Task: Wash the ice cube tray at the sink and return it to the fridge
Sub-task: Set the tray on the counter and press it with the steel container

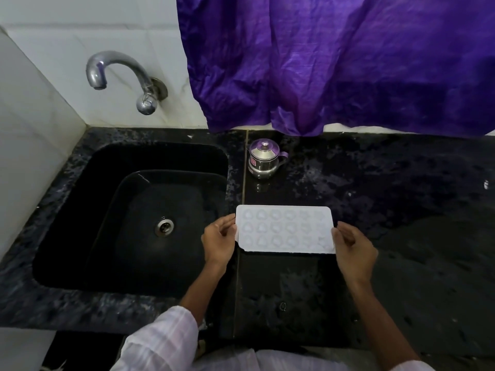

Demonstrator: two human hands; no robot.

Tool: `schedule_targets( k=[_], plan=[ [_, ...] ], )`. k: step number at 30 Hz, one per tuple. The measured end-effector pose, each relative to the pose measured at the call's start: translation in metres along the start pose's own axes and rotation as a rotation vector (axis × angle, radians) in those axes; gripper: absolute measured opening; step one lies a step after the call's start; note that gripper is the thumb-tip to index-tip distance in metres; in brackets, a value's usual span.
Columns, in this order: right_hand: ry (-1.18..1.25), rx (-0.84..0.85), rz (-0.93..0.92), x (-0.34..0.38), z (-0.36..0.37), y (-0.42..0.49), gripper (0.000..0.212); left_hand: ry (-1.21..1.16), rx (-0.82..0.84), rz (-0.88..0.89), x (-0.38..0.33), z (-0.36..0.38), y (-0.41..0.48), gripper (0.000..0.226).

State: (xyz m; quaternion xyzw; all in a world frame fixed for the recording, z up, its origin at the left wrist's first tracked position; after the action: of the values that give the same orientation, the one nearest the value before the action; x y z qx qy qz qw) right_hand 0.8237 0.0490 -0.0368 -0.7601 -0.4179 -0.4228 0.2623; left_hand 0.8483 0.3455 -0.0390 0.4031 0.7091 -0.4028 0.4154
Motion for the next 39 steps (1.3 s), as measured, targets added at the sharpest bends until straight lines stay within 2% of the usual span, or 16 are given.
schedule_targets(
  k=[3,6,13,15,18,23,28,32,39],
  plan=[
    [0.000,-0.008,-0.131,0.013,0.002,0.006,0.024,-0.007,-0.037,0.024,0.002,-0.005,0.002,0.026],
    [0.038,0.111,-0.244,0.041,0.018,0.023,0.021,-0.099,-0.074,0.023,0.008,-0.013,-0.001,0.024],
    [0.070,0.290,-0.390,0.110,0.087,0.091,0.036,-0.196,-0.109,0.024,0.019,-0.028,-0.018,0.022],
    [0.008,0.348,-0.386,0.117,0.109,0.109,0.039,-0.218,-0.124,0.010,0.022,-0.030,-0.021,0.025],
    [-0.073,0.390,-0.391,0.122,0.130,0.125,0.030,-0.231,-0.127,0.003,0.025,-0.032,-0.026,0.026],
    [0.043,0.417,-0.214,0.116,0.139,0.133,0.036,-0.195,-0.129,-0.011,0.031,-0.037,-0.034,0.026],
    [0.159,0.508,-0.116,0.112,0.149,0.126,0.041,-0.015,-0.107,0.070,0.033,-0.039,-0.044,0.025],
    [0.272,0.505,-0.040,0.115,0.156,0.117,0.048,0.122,-0.074,0.130,0.030,-0.040,-0.049,0.022],
    [0.268,0.413,-0.102,0.133,0.130,0.090,0.050,0.224,0.008,0.202,0.035,-0.043,-0.050,0.024]
  ],
)
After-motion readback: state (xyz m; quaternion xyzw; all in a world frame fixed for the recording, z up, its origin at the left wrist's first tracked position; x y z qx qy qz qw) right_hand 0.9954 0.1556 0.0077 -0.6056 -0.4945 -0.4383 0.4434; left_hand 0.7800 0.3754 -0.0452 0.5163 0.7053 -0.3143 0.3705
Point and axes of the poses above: each hand's wrist, its own y-axis towards the middle knuckle, its own z-axis out of the palm, x = y × z, the point moved 3 cm from there along y, towards the middle knuckle, and after that the axes turned 2 degrees about x, right-handed, at the moved point
